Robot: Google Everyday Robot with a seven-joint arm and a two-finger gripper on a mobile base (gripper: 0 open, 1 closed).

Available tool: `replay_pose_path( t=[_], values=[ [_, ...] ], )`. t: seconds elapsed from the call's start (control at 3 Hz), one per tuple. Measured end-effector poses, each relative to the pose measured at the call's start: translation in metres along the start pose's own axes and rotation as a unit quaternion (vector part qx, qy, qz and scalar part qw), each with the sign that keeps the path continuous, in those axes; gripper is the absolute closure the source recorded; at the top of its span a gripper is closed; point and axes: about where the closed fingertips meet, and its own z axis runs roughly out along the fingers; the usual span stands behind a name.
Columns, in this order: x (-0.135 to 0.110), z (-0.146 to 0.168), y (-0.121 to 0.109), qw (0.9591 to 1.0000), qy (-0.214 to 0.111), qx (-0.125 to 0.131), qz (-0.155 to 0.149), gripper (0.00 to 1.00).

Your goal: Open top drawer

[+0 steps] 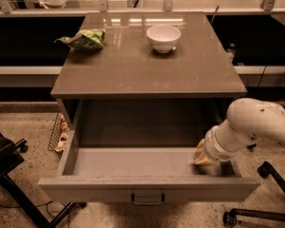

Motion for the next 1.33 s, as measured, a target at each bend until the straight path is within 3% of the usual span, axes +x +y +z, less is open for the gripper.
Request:
replay_pose_path(
  t=[0.33, 0.67, 1.0, 1.33],
  values=[
    [-0.008, 0.006, 0.037, 0.9995, -0.014, -0.026, 0.010, 1.00],
    [-0.021, 0.014, 0.091, 0.9964, -0.044, -0.069, 0.021, 1.00],
    [-0.021, 0.014, 0.090, 0.9964, -0.044, -0.069, 0.021, 0.84],
    [-0.021, 0.014, 0.091, 0.9964, -0.044, -0.070, 0.021, 0.61]
  ],
)
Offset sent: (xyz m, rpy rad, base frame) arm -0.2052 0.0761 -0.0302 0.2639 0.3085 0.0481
